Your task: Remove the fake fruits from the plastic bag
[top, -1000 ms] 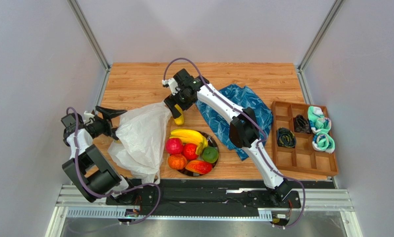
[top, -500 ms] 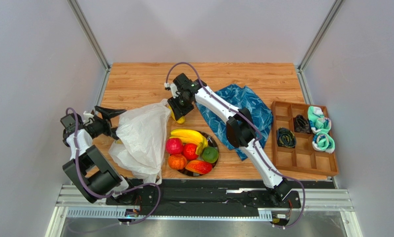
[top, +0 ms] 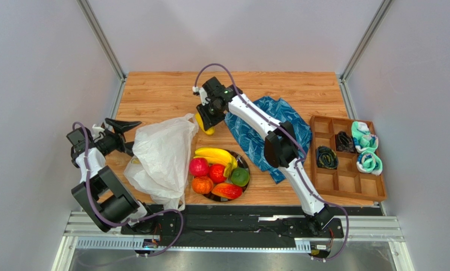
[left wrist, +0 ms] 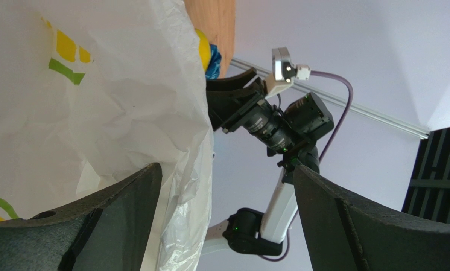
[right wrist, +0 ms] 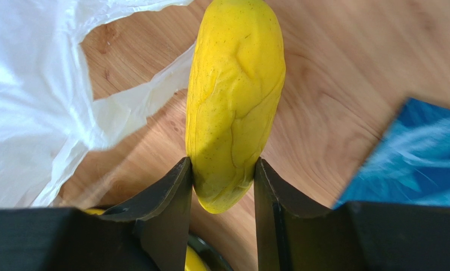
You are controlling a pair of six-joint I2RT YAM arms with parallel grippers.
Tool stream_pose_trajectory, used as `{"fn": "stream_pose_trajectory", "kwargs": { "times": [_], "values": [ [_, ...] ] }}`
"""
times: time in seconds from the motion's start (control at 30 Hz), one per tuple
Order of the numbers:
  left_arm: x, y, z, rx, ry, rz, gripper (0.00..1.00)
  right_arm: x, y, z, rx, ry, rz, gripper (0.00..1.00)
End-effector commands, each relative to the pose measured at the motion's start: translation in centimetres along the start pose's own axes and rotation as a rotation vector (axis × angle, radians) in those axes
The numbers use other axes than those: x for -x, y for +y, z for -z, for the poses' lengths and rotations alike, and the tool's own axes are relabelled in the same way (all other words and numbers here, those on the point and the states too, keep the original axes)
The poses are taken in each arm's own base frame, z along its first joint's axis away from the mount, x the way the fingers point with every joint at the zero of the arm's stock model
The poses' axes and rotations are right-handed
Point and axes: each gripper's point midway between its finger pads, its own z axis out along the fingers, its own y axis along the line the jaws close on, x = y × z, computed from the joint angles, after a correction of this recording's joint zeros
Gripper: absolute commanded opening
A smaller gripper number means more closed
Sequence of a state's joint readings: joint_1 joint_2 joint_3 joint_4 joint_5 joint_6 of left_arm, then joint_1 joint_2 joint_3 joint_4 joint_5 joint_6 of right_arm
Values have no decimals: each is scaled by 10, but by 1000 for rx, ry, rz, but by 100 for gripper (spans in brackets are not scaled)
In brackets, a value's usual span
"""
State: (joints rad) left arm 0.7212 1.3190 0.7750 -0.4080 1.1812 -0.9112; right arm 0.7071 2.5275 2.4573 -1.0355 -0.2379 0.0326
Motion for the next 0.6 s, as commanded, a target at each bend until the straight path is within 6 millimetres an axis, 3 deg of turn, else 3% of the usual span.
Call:
{"fn": "stream_pose_trajectory", "kwargs": {
  "times": [0.0,0.03,0.07,0.17,0.2,0.27,0.3,0.33,0.37,0.47,0.57],
  "values": [
    [11,-23,3,-65,-12,-44,94,54,-10,101,-25,-220,30,15],
    [12,-23,3,-65,-12,-45,94,50,-11,105,-19,-212,58,14],
    [12,-23,3,-64,-13,-44,94,55,-7,127,-21,-248,83,13],
    [11,-21,3,-59,-16,-26,94,42,6,146,30,-240,193,12],
    [11,-21,3,-61,-19,-25,94,41,19,173,53,-282,237,12],
    [9,-23,4,-61,-15,-8,97,8,24,167,101,-220,349,13],
    [8,-22,4,-62,-7,6,98,1,36,184,102,-229,407,13],
    [7,-22,4,-63,-4,16,98,-18,39,183,112,-174,434,13],
    [6,-22,4,-65,-3,18,98,-40,41,176,128,-109,444,13],
    [3,-21,6,-63,-3,8,98,-76,56,175,189,-30,436,13],
    [1,-19,6,-61,-6,9,97,-84,73,173,215,-42,501,13]
  ]
}}
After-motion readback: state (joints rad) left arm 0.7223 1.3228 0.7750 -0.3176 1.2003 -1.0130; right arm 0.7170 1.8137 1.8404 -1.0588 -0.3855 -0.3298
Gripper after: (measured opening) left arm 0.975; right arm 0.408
